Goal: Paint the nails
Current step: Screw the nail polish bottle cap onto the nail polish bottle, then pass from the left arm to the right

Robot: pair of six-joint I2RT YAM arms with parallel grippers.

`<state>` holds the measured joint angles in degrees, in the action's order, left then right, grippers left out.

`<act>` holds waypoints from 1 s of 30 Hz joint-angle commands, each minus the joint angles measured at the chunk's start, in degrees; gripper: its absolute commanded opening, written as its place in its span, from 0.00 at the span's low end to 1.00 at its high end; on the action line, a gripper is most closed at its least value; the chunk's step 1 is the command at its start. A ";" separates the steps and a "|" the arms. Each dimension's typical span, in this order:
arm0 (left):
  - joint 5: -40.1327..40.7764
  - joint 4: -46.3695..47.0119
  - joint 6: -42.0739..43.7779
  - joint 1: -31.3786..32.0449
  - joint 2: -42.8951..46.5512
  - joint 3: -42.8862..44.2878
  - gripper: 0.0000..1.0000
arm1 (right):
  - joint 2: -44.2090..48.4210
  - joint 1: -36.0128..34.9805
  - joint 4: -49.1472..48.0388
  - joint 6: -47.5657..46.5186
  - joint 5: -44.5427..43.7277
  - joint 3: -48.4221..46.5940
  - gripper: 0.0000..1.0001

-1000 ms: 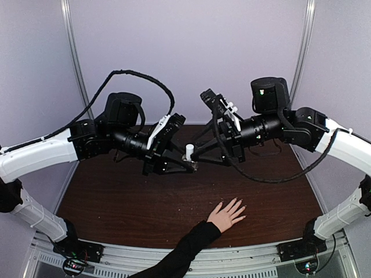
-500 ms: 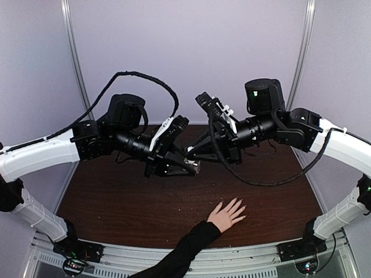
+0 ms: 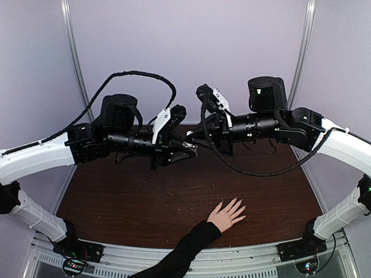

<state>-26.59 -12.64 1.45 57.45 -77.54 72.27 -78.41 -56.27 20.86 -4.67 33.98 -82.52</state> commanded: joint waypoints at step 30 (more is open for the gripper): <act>-5.29 -2.50 5.52 -0.39 -4.66 5.68 0.00 | -0.30 0.99 6.83 3.36 -1.73 -3.51 0.37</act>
<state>-30.20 -15.44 5.78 56.75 -81.69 75.68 -77.97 -55.51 27.24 -1.41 30.55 -84.14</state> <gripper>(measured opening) 0.216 0.419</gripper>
